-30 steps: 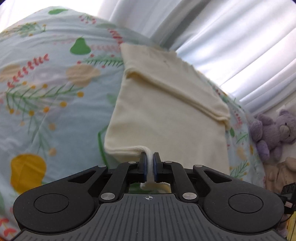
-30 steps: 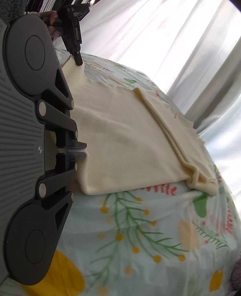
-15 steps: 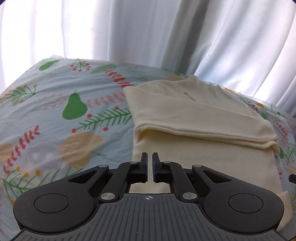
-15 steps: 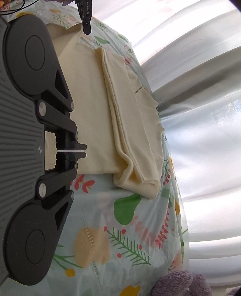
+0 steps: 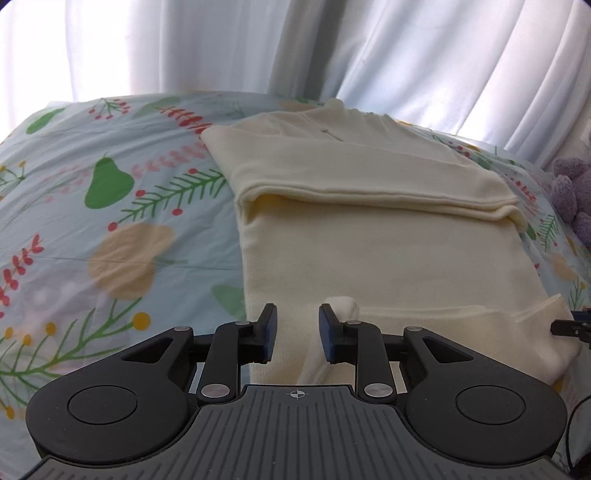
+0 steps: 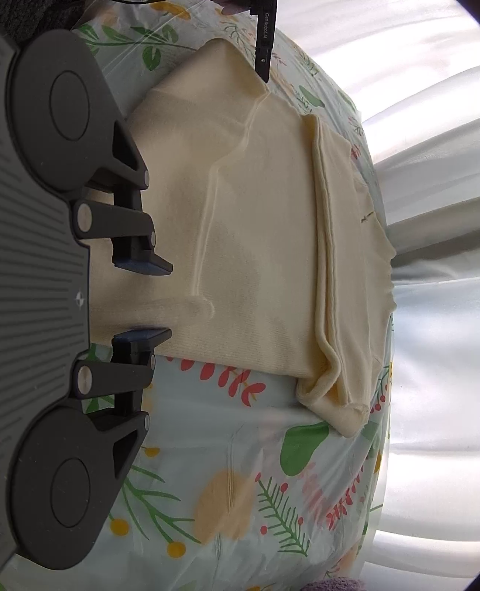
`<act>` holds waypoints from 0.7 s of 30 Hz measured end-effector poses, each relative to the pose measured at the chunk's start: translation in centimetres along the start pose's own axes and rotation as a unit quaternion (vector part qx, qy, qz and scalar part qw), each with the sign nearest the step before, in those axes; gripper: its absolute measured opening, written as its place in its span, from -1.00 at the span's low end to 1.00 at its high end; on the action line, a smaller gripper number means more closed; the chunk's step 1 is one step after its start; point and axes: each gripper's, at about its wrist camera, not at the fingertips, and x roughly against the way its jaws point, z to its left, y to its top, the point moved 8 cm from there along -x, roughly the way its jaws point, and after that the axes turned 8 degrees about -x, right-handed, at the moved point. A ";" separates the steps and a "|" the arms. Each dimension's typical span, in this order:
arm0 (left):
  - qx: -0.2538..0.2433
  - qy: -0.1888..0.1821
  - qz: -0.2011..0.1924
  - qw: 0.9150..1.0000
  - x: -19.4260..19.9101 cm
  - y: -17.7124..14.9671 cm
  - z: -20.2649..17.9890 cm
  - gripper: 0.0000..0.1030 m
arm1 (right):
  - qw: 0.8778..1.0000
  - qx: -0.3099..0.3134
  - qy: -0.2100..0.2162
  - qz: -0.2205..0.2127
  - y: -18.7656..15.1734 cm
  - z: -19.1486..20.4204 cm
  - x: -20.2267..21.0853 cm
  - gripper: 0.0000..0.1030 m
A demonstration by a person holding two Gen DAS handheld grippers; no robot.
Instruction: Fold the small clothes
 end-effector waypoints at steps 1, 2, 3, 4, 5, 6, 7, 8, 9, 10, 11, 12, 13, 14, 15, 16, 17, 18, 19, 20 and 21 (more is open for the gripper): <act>0.000 -0.007 -0.001 1.000 0.2 0.0 -0.1 -0.45 | 1.000 0.000 -0.001 0.000 0.0 -0.1 0.0 -0.47; 0.002 -0.016 -0.004 1.000 0.5 0.0 -0.2 -0.41 | 1.000 0.001 -0.003 0.000 0.0 -0.1 0.0 -0.52; 0.005 -0.027 -0.006 1.000 0.8 -0.1 -0.3 -0.38 | 1.000 0.003 -0.003 0.000 0.0 0.0 0.0 -0.53; 0.006 -0.032 -0.007 0.999 0.9 -0.2 -0.4 -0.33 | 1.000 0.003 -0.004 0.000 0.0 0.0 0.0 -0.53; 0.002 -0.037 -0.006 0.999 1.1 -0.2 -0.5 -0.24 | 1.000 0.004 -0.004 0.001 0.0 0.0 0.1 -0.53; -0.005 -0.041 -0.006 0.999 1.1 -0.3 -0.7 -0.19 | 1.000 0.004 -0.003 0.002 0.0 0.0 0.1 -0.53; -0.012 -0.041 -0.002 0.999 1.1 -0.4 -0.8 -0.13 | 1.000 0.004 -0.002 0.003 0.0 0.0 0.1 -0.53; -0.019 -0.040 0.003 0.999 1.0 -0.5 -0.9 -0.12 | 1.000 0.004 -0.001 0.003 0.0 0.0 0.0 -0.53; -0.027 -0.040 0.007 0.999 1.1 -0.6 -1.1 -0.12 | 1.000 0.003 -0.001 0.004 0.1 0.0 0.1 -0.53; -0.032 -0.043 0.008 0.999 1.1 -0.7 -1.1 -0.11 | 1.000 0.001 0.000 0.003 0.1 0.0 0.1 -0.53; -0.034 -0.045 0.009 0.998 1.0 -0.8 -1.2 -0.10 | 1.000 -0.002 0.003 0.004 0.1 0.0 0.1 -0.53; -0.034 -0.046 0.012 0.998 0.9 -0.9 -1.2 -0.11 | 1.000 -0.005 0.005 0.005 0.1 -0.1 0.1 -0.53; -0.033 -0.048 0.015 0.998 0.7 -0.9 -1.3 -0.13 | 1.000 -0.004 0.005 0.006 0.1 -0.1 0.0 -0.53; -0.032 -0.050 0.016 0.998 0.5 -0.9 -1.4 -0.19 | 1.000 -0.001 0.004 0.006 0.1 0.0 0.0 -0.53; -0.032 -0.050 0.017 0.998 0.3 -0.8 -1.5 -0.23 | 1.000 0.003 0.003 0.006 0.0 0.0 0.0 -0.53; -0.036 -0.052 0.020 0.998 0.1 -0.8 -1.8 -0.31 | 1.000 0.007 0.002 0.006 0.0 0.1 0.0 -0.53; -0.042 -0.052 0.022 0.998 0.0 -0.8 -2.0 -0.41 | 1.000 0.010 0.000 0.005 0.0 0.2 0.0 -0.53; -0.053 -0.051 0.021 0.997 -0.2 -0.7 -2.4 -0.48 | 1.000 0.014 -0.004 0.002 0.0 0.2 0.1 -0.55; -0.061 -0.048 0.020 0.997 -0.3 -0.7 -2.7 -0.58 | 1.000 0.019 -0.007 0.000 0.0 0.3 0.1 -0.62; -0.066 -0.043 0.020 0.997 -0.5 -0.7 -2.8 -0.67 | 1.000 0.022 -0.010 -0.002 0.0 0.4 0.1 -0.74; -0.068 -0.037 0.020 0.997 -0.6 -0.7 -2.9 -0.73 | 1.000 0.026 -0.014 -0.004 0.0 0.4 0.2 -0.83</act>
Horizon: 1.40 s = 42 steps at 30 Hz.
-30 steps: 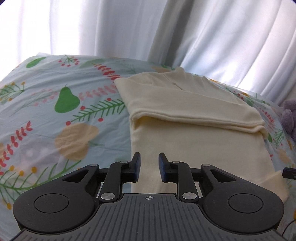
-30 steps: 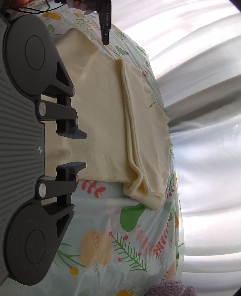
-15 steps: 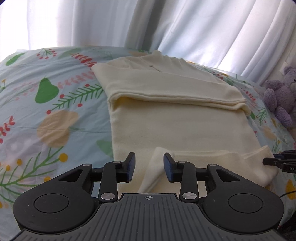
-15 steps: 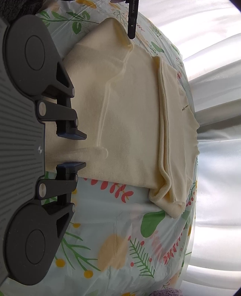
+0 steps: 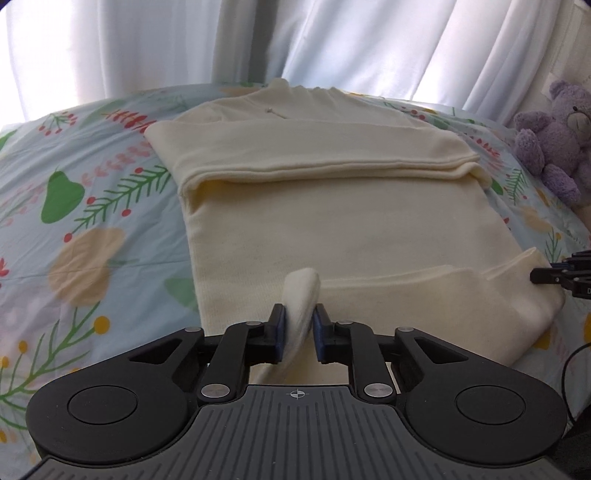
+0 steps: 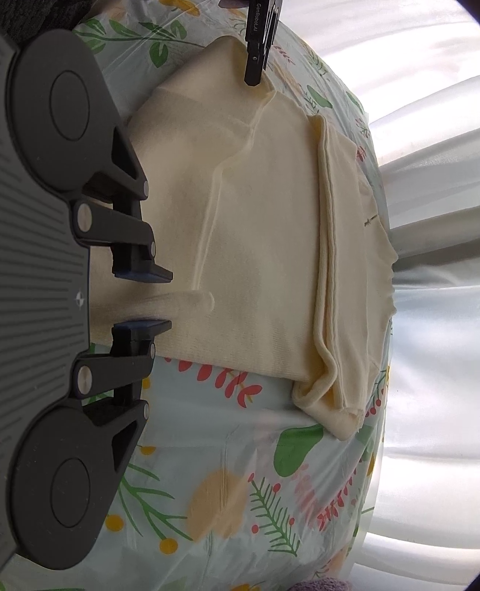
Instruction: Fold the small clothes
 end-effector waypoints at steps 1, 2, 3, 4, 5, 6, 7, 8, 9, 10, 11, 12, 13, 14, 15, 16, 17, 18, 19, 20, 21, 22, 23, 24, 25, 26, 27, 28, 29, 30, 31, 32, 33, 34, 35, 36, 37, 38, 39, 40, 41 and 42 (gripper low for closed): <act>-0.001 0.007 -0.001 1.000 0.0 0.1 0.0 -0.79 | 1.000 0.006 -0.002 -0.003 0.0 0.1 0.1 -0.88; -0.002 0.016 -0.004 1.000 0.0 0.1 0.1 -0.81 | 1.000 0.017 -0.002 -0.008 0.0 0.3 0.2 -0.89; -0.002 0.024 -0.008 1.000 0.3 0.3 0.2 -0.81 | 1.000 0.026 -0.007 -0.012 0.1 0.5 0.3 -0.89; 0.002 0.032 -0.013 0.999 0.7 0.6 0.4 -0.82 | 0.999 0.033 -0.012 -0.017 0.2 0.5 0.5 -0.90; 0.006 0.037 -0.022 0.999 1.4 1.2 0.6 -0.83 | 0.999 0.039 -0.014 -0.028 0.6 0.7 0.9 -0.90; 0.011 0.043 -0.037 0.998 2.3 2.0 1.0 -0.83 | 0.998 0.039 -0.013 -0.041 1.3 0.7 1.4 -0.90; 0.019 0.043 -0.056 0.997 3.5 3.0 1.3 -0.83 | 0.998 0.037 -0.011 -0.058 2.3 0.8 2.0 -0.90; 0.028 0.044 -0.081 0.995 4.7 4.3 1.8 -0.83 | 0.996 0.035 -0.009 -0.078 3.4 0.8 2.7 -0.90; 0.033 0.047 -0.103 0.993 5.8 5.5 2.2 -0.83 | 0.995 0.034 -0.011 -0.098 4.7 0.8 3.3 -0.90; 0.036 0.051 -0.123 0.990 6.7 7.0 2.6 -0.83 | 0.993 0.032 -0.012 -0.117 6.0 0.8 3.8 -0.90; 0.038 0.057 -0.141 0.988 7.4 8.4 3.0 -0.83 | 0.990 0.029 -0.011 -0.135 7.7 0.7 4.1 -0.90; 0.039 0.063 -0.154 0.985 7.6 9.6 3.5 -0.83 | 0.988 0.025 -0.014 -0.150 9.1 0.6 4.1 -0.90; 0.037 0.071 -0.165 0.983 7.6 11.0 3.9 -0.83 | 0.986 0.024 -0.022 -0.164 10.5 0.5 3.9 -0.90; 0.035 0.085 -0.174 0.980 7.2 12.2 4.3 -0.83 | 0.984 0.030 -0.029 -0.176 12.1 0.5 3.3 -0.90; 0.032 0.097 -0.178 0.979 6.4 13.3 4.7 -0.83 | 0.982 0.031 -0.035 -0.180 13.3 0.5 2.5 -0.90; 0.031 0.105 -0.176 0.978 5.2 14.3 5.1 -0.83 | 0.982 0.027 -0.041 -0.180 14.4 0.3 1.4 -0.90; 0.036 0.112 -0.171 0.978 3.9 14.9 5.5 -0.83 | 0.983 0.022 -0.045 -0.175 15.4 0.0 0.2 -0.90; 0.043 0.119 -0.161 0.979 2.1 15.4 6.0 -0.83 | 0.985 0.015 -0.049 -0.167 16.4 -0.4 -1.5 -0.90; 0.048 0.122 -0.147 0.981 0.3 15.6 6.4 -0.83 | 0.985 0.009 -0.056 -0.161 17.1 -0.7 -2.9 -0.90; 0.058 0.124 -0.132 0.982 -1.5 15.6 7.0 -0.83 | 0.986 0.005 -0.062 -0.152 17.5 -1.1 -4.4 -0.90; 0.066 0.122 -0.117 0.984 -3.0 15.4 7.3 -0.83 | 0.988 -0.001 -0.066 -0.142 17.8 -1.6 -5.8 -0.90; 0.075 0.116 -0.101 0.985 -4.4 14.9 7.7 -0.83 | 0.989 -0.006 -0.069 -0.132 17.9 -1.9 -6.9 -0.90; 0.083 0.111 -0.092 0.986 -5.3 14.6 8.0 -0.82 | 0.990 -0.010 -0.072 -0.117 17.8 -2.3 -8.2 -0.89; 0.085 0.108 -0.086 0.987 -6.0 14.1 8.1 -0.82 | 0.991 -0.010 -0.081 -0.104 17.6 -2.6 -9.1 -0.89; 0.083 0.109 -0.086 0.987 -6.3 13.7 8.2 -0.81 | 0.991 -0.007 -0.088 -0.096 17.4 -2.8 -9.7 -0.88; 0.078 0.108 -0.087 0.987 -6.4 13.3 8.2 -0.78 | 0.992 -0.003 -0.093 -0.087 17.1 -2.9 -10.1 -0.87; 0.076 0.106 -0.085 0.988 -6.5 12.9 8.1 -0.74 | 0.992 0.000 -0.092 -0.082 16.8 -2.9 -10.2 -0.86; 0.075 0.095 -0.083 0.989 -6.6 12.6 8.0 -0.64 | 0.993 0.002 -0.089 -0.080 16.7 -2.9 -10.2 -0.81; 0.075 0.078 -0.081 0.991 -6.7 12.3 7.9 -0.56 | 0.993 0.006 -0.085 -0.079 16.5 -2.8 -10.2 -0.77; 0.075 0.066 -0.079 0.992 -6.8 12.1 7.8 -0.51 | 0.994 0.012 -0.082 -0.075 16.3 -2.7 -10.2 -0.77; 0.075 0.054 -0.076 0.993 -7.0 11.8 7.6 -0.50 | 0.994 0.019 -0.079 -0.073 16.3 -2.6 -10.3 -0.77; 0.073 0.047 -0.071 0.994 -7.2 11.7 7.5 -0.51 | 0.994 0.028 -0.079 -0.070 16.2 -2.4 -10.3 -0.77; 0.074 0.040 -0.066 0.994 -7.4 11.7 7.6 -0.65 | 0.994 0.037 -0.080 -0.067 16.1 -2.2 -10.4 -0.78; 0.074 0.040 -0.063 0.994 -7.4 11.8 7.6 -0.83 | 0.993 0.045 -0.083 -0.066 16.1 -1.9 -10.5 -0.86; 0.068 0.048 -0.066 0.994 -7.1 12.1 7.7 -0.83 | 0.993 0.054 -0.084 -0.064 16.2 -1.7 -10.5 -0.89; 0.057 0.061 -0.073 0.994 -6.4 12.7 7.7 -0.83 | 0.992 0.067 -0.083 -0.065 16.6 -1.3 -10.2 -0.89; 0.049 0.068 -0.086 0.993 -5.6 13.6 7.7 -0.83 | 0.991 0.076 -0.081 -0.073 17.1 -0.9 -9.8 -0.90; 0.048 0.069 -0.102 0.991 -4.6 14.7 7.8 -0.83 | 0.989 0.084 -0.081 -0.086 17.9 -0.6 -9.2 -0.90; 0.053 0.065 -0.122 0.989 -3.6 16.2 8.1 -0.83 | 0.987 0.087 -0.084 -0.104 19.2 -0.3 -8.6 -0.90; 0.057 0.067 -0.139 0.986 -2.9 17.6 8.4 -0.83 | 0.985 0.084 -0.088 -0.120 20.6 -0.3 -8.1 -0.90; 0.060 0.079 -0.154 0.983 -2.5 19.1 8.8 -0.83 | 0.983 0.080 -0.098 -0.136 22.1 -0.2 -8.0 -0.90; 0.058 0.104 -0.169 0.978 -2.4 20.8 9.3 -0.83 | 0.978 0.080 -0.117 -0.152 23.5 -0.2 -8.1 -0.90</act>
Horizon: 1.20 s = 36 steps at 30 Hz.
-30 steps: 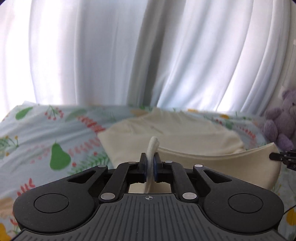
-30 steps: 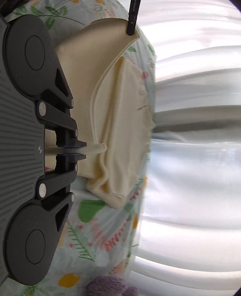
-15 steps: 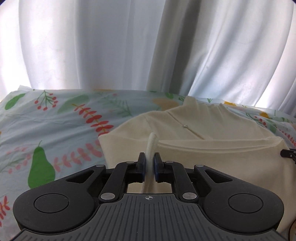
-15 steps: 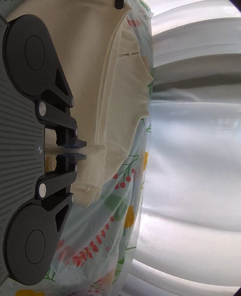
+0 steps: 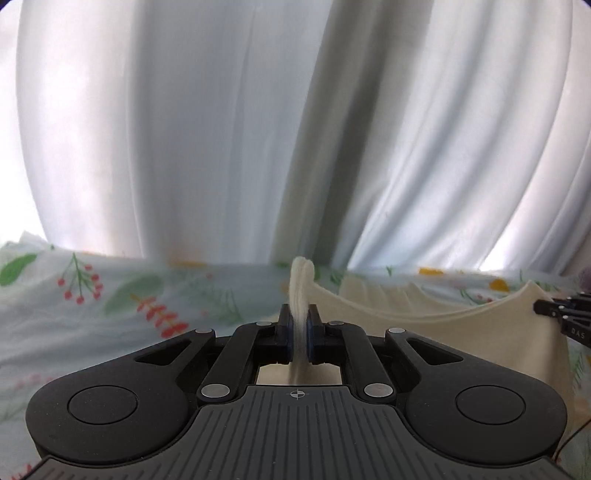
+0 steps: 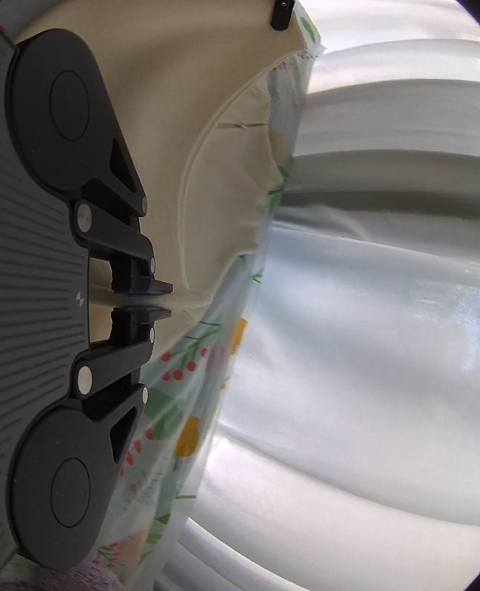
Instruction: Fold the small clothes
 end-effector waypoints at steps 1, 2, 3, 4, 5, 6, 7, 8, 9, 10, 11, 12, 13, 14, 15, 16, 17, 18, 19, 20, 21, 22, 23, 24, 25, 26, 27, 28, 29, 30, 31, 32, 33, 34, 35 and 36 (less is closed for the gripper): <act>-0.005 0.022 -0.011 1.000 -0.8 1.1 0.2 -0.83 | 0.999 0.006 -0.026 -0.017 1.3 -0.1 -0.8 -0.90; -0.006 0.039 -0.018 0.999 -2.0 2.0 0.4 -0.83 | 0.998 0.008 -0.051 -0.031 2.4 -0.2 -1.8 -0.90; -0.004 0.050 -0.017 0.999 -3.4 2.5 0.5 -0.83 | 0.997 0.008 -0.067 -0.038 3.2 -0.2 -3.0 -0.90; 0.001 0.058 -0.009 0.998 -4.9 2.5 0.6 -0.82 | 0.996 0.006 -0.078 -0.038 3.7 -0.2 -4.3 -0.90; 0.008 0.062 0.004 0.998 -6.3 2.2 0.6 -0.82 | 0.996 -0.002 -0.084 -0.033 3.9 -0.2 -5.7 -0.90; 0.012 0.062 0.019 0.998 -7.7 1.6 0.6 -0.82 | 0.996 -0.010 -0.087 -0.023 3.8 -0.2 -6.9 -0.90; 0.012 0.059 0.037 0.997 -8.8 1.0 0.4 -0.81 | 0.996 -0.018 -0.088 -0.014 3.5 -0.1 -8.1 -0.90; 0.011 0.059 0.051 0.997 -9.7 0.2 0.3 -0.79 | 0.996 -0.025 -0.086 -0.010 3.3 -0.1 -8.8 -0.89; 0.011 0.065 0.058 0.996 -10.1 -0.4 0.4 -0.75 | 0.996 -0.032 -0.083 -0.005 3.0 -0.1 -9.4 -0.89; 0.012 0.070 0.066 0.995 -10.2 -0.9 0.6 -0.71 | 0.995 -0.037 -0.090 -0.001 2.7 -0.2 -9.7 -0.87; 0.017 0.068 0.072 0.995 -9.7 -1.6 0.9 -0.61 | 0.994 -0.044 -0.100 -0.001 2.6 -0.5 -9.4 -0.85; 0.024 0.060 0.074 0.995 -9.2 -2.0 1.2 -0.55 | 0.994 -0.051 -0.095 -0.001 2.4 -0.6 -8.7 -0.81; 0.032 0.044 0.077 0.996 -8.3 -2.5 1.7 -0.39 | 0.995 -0.060 -0.081 0.000 2.1 -0.7 -7.7 -0.67; 0.040 0.029 0.077 0.996 -7.1 -3.3 2.0 -0.26 | 0.995 -0.068 -0.067 0.003 1.8 -0.8 -6.7 -0.47; 0.046 0.020 0.076 0.996 -6.1 -3.8 2.3 -0.21 | 0.996 -0.077 -0.041 0.009 0.9 -0.8 -5.1 -0.40; 0.054 0.013 0.076 0.996 -4.8 -4.5 2.7 -0.14 | 0.996 -0.084 -0.015 0.015 0.1 -0.7 -3.7 -0.31; 0.061 0.004 0.074 0.995 -3.5 -5.3 2.8 -0.07 | 0.995 -0.092 0.008 0.023 -1.0 -0.8 -2.2 -0.25; 0.064 -0.001 0.078 0.995 -2.4 -6.3 2.9 -0.05 | 0.994 -0.101 0.027 0.034 -2.2 -0.9 -0.9 -0.22; 0.067 -0.002 0.085 0.994 -1.4 -7.4 3.0 -0.04 | 0.992 -0.111 0.040 0.046 -3.5 -1.0 0.4 -0.12; 0.073 0.003 0.095 0.993 -0.6 -8.5 3.3 -0.03 | 0.989 -0.124 0.050 0.062 -5.4 -1.0 1.9 -0.06; 0.079 0.007 0.104 0.991 0.1 -9.5 3.5 -0.02 | 0.987 -0.133 0.054 0.074 -6.7 -1.2 2.8 -0.05; 0.090 0.010 0.112 0.990 0.8 -10.6 3.8 0.02 | 0.985 -0.142 0.053 0.088 -8.3 -1.4 3.7 -0.05; 0.105 0.011 0.123 0.987 1.3 -11.7 4.0 0.05 | 0.982 -0.150 0.050 0.099 -9.7 -1.5 4.2 -0.05; 0.117 0.005 0.134 0.984 1.6 -12.7 4.0 0.05 | 0.980 -0.158 0.050 0.110 -11.1 -1.6 4.7 -0.05; 0.125 -0.007 0.140 0.982 1.9 -13.3 3.7 0.05 | 0.979 -0.162 0.054 0.115 -11.8 -1.6 4.8 -0.05; 0.134 -0.018 0.144 0.980 2.1 -13.8 3.4 0.03 | 0.977 -0.166 0.059 0.118 -12.5 -1.5 4.9 -0.06; 0.142 -0.027 0.147 0.979 2.2 -14.1 3.0 0.00 | 0.977 -0.168 0.059 0.119 -12.9 -1.4 4.8 -0.07; 0.149 -0.035 0.147 0.977 2.3 -14.2 2.7 -0.06 | 0.977 -0.168 0.057 0.117 -13.0 -1.4 4.7 -0.09; 0.156 -0.046 0.147 0.976 2.2 -14.3 2.3 -0.15 | 0.977 -0.170 0.055 0.112 -12.9 -1.4 4.5 -0.16; 0.162 -0.054 0.147 0.974 2.1 -14.4 2.0 -0.20 | 0.976 -0.177 0.060 0.108 -12.9 -1.3 4.5 -0.24; 0.167 -0.059 0.148 0.973 1.9 -14.5 1.8 -0.30 | 0.975 -0.181 0.070 0.109 -12.9 -1.0 4.4 -0.43; 0.165 -0.056 0.150 0.973 1.8 -14.6 1.6 -0.32 | 0.975 -0.177 0.075 0.112 -13.0 -0.7 4.2 -0.54; 0.150 -0.048 0.151 0.976 1.7 -14.6 1.3 -0.39 | 0.978 -0.162 0.070 0.112 -13.0 -0.4 4.1 -0.54; 0.137 -0.042 0.150 0.978 1.7 -14.6 1.2 -0.63 | 0.981 -0.147 0.063 0.113 -12.9 -0.2 4.0 -0.65; 0.128 -0.041 0.150 0.980 1.7 -14.4 1.1 -0.79 | 0.982 -0.137 0.056 0.116 -13.0 -0.1 3.9 -0.80; 0.132 -0.047 0.147 0.979 2.0 -14.1 1.1 -0.80 | 0.982 -0.139 0.059 0.116 -12.9 -0.2 3.9 -0.82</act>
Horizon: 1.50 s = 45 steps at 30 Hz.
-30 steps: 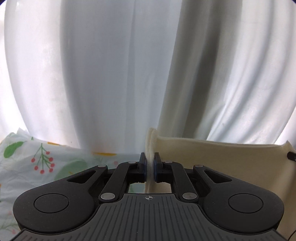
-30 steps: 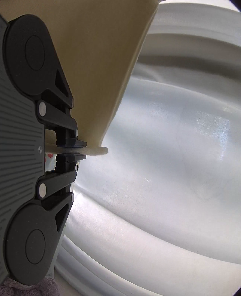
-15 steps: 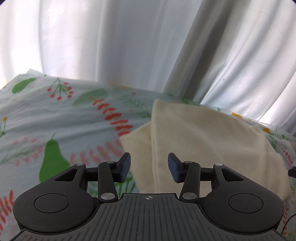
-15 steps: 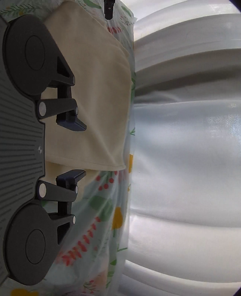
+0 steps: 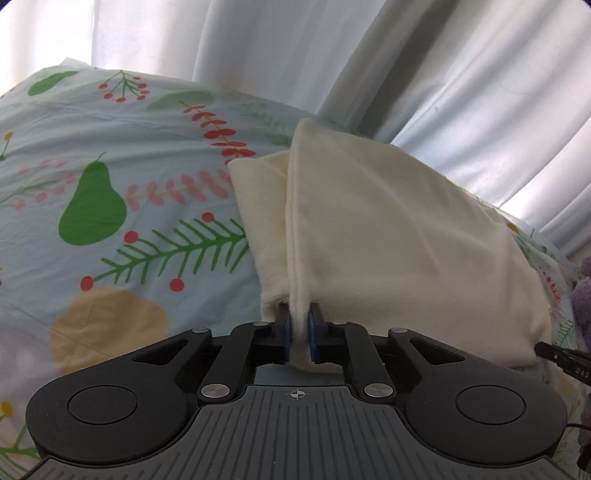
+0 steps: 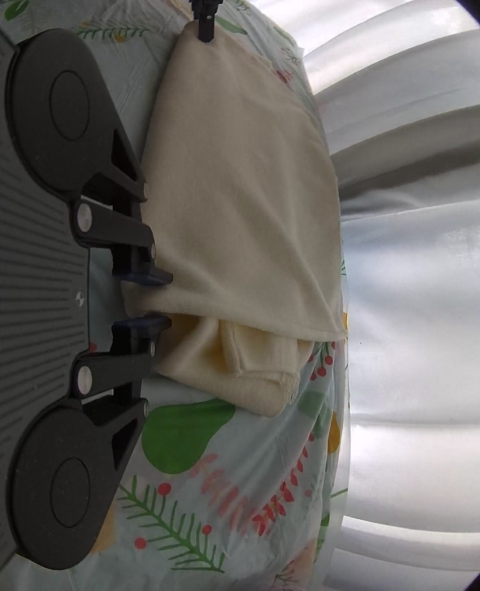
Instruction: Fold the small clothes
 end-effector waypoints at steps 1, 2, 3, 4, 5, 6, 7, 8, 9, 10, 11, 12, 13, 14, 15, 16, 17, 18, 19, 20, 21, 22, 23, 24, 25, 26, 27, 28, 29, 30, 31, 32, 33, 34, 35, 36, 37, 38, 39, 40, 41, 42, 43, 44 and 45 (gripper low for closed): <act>0.005 -0.007 -0.010 1.000 0.7 0.3 0.0 -0.82 | 1.000 -0.015 0.014 -0.002 0.2 -0.1 0.4 -0.87; 0.007 -0.013 -0.021 1.000 1.4 0.6 0.0 -0.83 | 0.999 -0.032 0.032 -0.006 0.5 -0.2 0.9 -0.88; 0.012 -0.021 -0.031 0.999 2.2 0.8 0.0 -0.83 | 0.996 -0.061 0.059 -0.014 0.9 -0.7 1.6 -0.88; 0.020 -0.028 -0.036 0.999 2.7 1.0 0.2 -0.83 | 0.992 -0.092 0.080 -0.019 1.1 -1.4 2.2 -0.88; 0.029 -0.034 -0.037 0.998 3.0 1.0 0.4 -0.83 | 0.989 -0.117 0.091 -0.020 1.0 -2.1 2.4 -0.89; 0.036 -0.035 -0.033 0.998 2.9 0.8 0.7 -0.83 | 0.988 -0.128 0.083 -0.017 0.8 -2.9 2.3 -0.89; 0.039 -0.030 -0.024 0.998 2.5 0.4 1.0 -0.82 | 0.991 -0.119 0.063 -0.013 0.4 -3.3 2.0 -0.89; 0.038 -0.018 -0.009 0.999 1.8 0.0 1.2 -0.81 | 0.993 -0.105 0.047 -0.009 0.0 -3.5 1.7 -0.89; 0.032 -0.008 0.000 0.999 1.2 -0.4 1.3 -0.80 | 0.996 -0.085 0.026 0.000 -0.6 -3.3 1.1 -0.89; 0.030 -0.002 0.004 1.000 0.9 -0.6 1.3 -0.77 | 0.997 -0.070 0.017 0.007 -0.9 -3.0 0.7 -0.87; 0.032 -0.002 0.003 0.999 1.0 -0.5 1.3 -0.70 | 0.998 -0.057 0.006 0.006 -1.0 -2.7 0.8 -0.84; 0.035 -0.003 -0.002 0.999 1.2 -0.3 1.4 -0.63 | 0.999 -0.044 -0.012 0.002 -0.9 -2.5 1.0 -0.77; 0.041 0.000 -0.013 0.999 1.5 0.0 1.6 -0.46 | 0.999 -0.033 -0.028 -0.005 -0.7 -2.3 1.3 -0.57; 0.046 0.004 -0.025 0.999 1.8 0.3 1.8 -0.24 | 0.999 -0.016 -0.047 -0.018 -0.3 -2.2 1.8 -0.44; 0.053 0.005 -0.036 0.998 2.1 0.7 2.2 -0.14 | 0.998 -0.001 -0.061 -0.030 0.0 -1.9 2.3 -0.42; 0.062 0.003 -0.040 0.997 2.1 0.9 2.5 -0.07 | 0.997 0.006 -0.067 -0.039 0.2 -1.7 2.8 -0.41; 0.072 -0.008 -0.039 0.997 1.9 1.3 2.7 -0.06 | 0.996 0.011 -0.070 -0.050 0.5 -1.4 3.2 -0.41; 0.079 -0.021 -0.034 0.996 1.4 1.5 2.6 -0.02 | 0.996 0.014 -0.069 -0.062 0.9 -0.9 3.5 -0.41; 0.085 -0.028 -0.030 0.996 0.9 1.7 2.6 0.00 | 0.995 0.018 -0.065 -0.073 1.2 -0.4 3.8 -0.41; 0.090 -0.029 -0.028 0.995 0.4 1.9 2.6 0.00 | 0.995 0.019 -0.058 -0.084 1.6 0.4 3.8 -0.41; 0.093 -0.031 -0.022 0.995 -0.2 2.0 2.5 0.00 | 0.995 0.022 -0.047 -0.088 1.7 1.3 3.7 -0.41; 0.097 -0.036 -0.017 0.995 -0.7 2.1 2.3 0.00 | 0.995 0.029 -0.032 -0.088 1.7 2.5 3.3 -0.41; 0.101 -0.046 -0.013 0.994 -1.3 2.1 2.1 -0.01 | 0.995 0.039 -0.020 -0.087 1.7 3.8 2.8 -0.41; 0.104 -0.053 -0.009 0.993 -1.7 2.2 2.0 -0.01 | 0.995 0.047 -0.010 -0.090 1.6 5.2 2.4 -0.41; 0.106 -0.053 -0.006 0.993 -2.1 2.2 1.9 -0.02 | 0.994 0.058 0.007 -0.089 1.3 6.7 2.0 -0.41; 0.106 -0.054 -0.009 0.993 -2.4 2.3 1.9 -0.04 | 0.994 0.069 0.019 -0.088 1.1 8.2 1.5 -0.43; 0.106 -0.056 -0.011 0.993 -2.5 2.4 1.8 -0.05 | 0.993 0.077 0.026 -0.088 0.8 9.5 1.0 -0.43; 0.109 -0.057 -0.011 0.992 -2.7 2.5 1.9 -0.14 | 0.992 0.082 0.031 -0.086 0.6 10.6 0.5 -0.48; 0.113 -0.058 -0.010 0.992 -2.8 2.6 1.9 -0.27 | 0.992 0.088 0.039 -0.080 0.3 12.1 -0.1 -0.65; 0.118 -0.061 -0.010 0.991 -3.0 2.6 2.0 -0.32 | 0.992 0.092 0.046 -0.077 0.1 13.0 -0.6 -0.72; 0.123 -0.064 -0.010 0.990 -3.0 2.7 2.1 -0.45 | 0.991 0.096 0.047 -0.076 0.0 14.1 -1.1 -0.80; 0.128 -0.068 -0.012 0.989 -3.0 2.7 2.2 -0.53 | 0.991 0.101 0.048 -0.079 -0.2 15.0 -1.5 -0.88; 0.131 -0.071 -0.015 0.989 -3.0 2.7 2.3 -0.55 | 0.990 0.104 0.049 -0.080 -0.3 15.6 -1.9 -0.92; 0.131 -0.072 -0.016 0.989 -2.8 2.8 2.3 -0.58 | 0.990 0.105 0.049 -0.081 -0.4 16.2 -2.3 -0.93; 0.129 -0.072 -0.020 0.989 -2.7 2.8 2.3 -0.61 | 0.990 0.105 0.049 -0.082 -0.5 16.5 -2.7 -0.93; 0.126 -0.072 -0.024 0.989 -2.5 2.9 2.2 -0.62 | 0.990 0.107 0.048 -0.079 -0.9 16.6 -3.3 -0.93; 0.123 -0.072 -0.026 0.990 -2.4 3.0 2.0 -0.64 | 0.989 0.118 0.047 -0.077 -1.3 17.0 -3.6 -0.93; 0.121 -0.072 -0.029 0.990 -2.2 3.2 1.9 -0.65 | 0.986 0.137 0.042 -0.084 -1.5 17.4 -3.8 -0.93; 0.120 -0.076 -0.033 0.989 -1.9 3.5 1.7 -0.66 | 0.983 0.157 0.036 -0.083 -1.5 17.6 -3.8 -0.93; 0.118 -0.081 -0.038 0.989 -1.5 3.8 1.3 -0.67 | 0.983 0.159 0.037 -0.079 -1.4 17.6 -3.6 -0.93; 0.112 -0.086 -0.045 0.989 -1.1 4.2 0.9 -0.67 | 0.986 0.146 0.044 -0.074 -1.1 17.3 -3.4 -0.93; 0.103 -0.088 -0.052 0.989 -0.6 4.5 0.3 -0.67 | 0.988 0.131 0.047 -0.073 -0.8 16.8 -3.1 -0.93; 0.093 -0.091 -0.057 0.990 -0.1 4.9 -0.4 -0.67 | 0.990 0.116 0.042 -0.075 -0.5 16.1 -2.7 -0.93; 0.083 -0.099 -0.064 0.990 0.3 5.4 -1.4 -0.67 | 0.991 0.100 0.032 -0.084 -0.1 15.2 -2.2 -0.93; 0.075 -0.108 -0.070 0.989 0.7 5.9 -2.4 -0.67 | 0.992 0.085 0.026 -0.091 0.1 14.3 -1.8 -0.93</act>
